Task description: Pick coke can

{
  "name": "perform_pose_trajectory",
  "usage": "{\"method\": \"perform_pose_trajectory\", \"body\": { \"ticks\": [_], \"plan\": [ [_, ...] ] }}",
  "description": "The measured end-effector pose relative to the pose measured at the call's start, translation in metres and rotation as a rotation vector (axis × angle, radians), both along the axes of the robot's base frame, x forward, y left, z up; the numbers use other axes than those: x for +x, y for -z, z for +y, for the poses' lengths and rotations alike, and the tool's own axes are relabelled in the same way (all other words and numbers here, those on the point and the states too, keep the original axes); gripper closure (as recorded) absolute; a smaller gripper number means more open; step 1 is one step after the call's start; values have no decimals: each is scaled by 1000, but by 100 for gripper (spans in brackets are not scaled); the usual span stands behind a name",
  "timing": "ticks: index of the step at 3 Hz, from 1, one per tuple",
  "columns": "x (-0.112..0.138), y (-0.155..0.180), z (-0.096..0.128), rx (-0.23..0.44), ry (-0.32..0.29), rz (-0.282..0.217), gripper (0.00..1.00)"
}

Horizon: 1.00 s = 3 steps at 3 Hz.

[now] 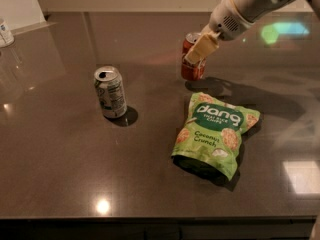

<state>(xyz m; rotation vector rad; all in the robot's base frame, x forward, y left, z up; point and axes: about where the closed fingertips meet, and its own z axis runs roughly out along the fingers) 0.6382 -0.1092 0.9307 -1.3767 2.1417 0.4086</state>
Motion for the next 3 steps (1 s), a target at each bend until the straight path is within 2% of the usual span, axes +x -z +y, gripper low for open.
{"method": "perform_pose_trajectory", "body": {
  "ticks": [1, 3],
  "plan": [
    [-10, -27, -5, 11, -18, -16, 100],
    [-24, -77, -12, 44, -83, -34, 100]
  ]
}}
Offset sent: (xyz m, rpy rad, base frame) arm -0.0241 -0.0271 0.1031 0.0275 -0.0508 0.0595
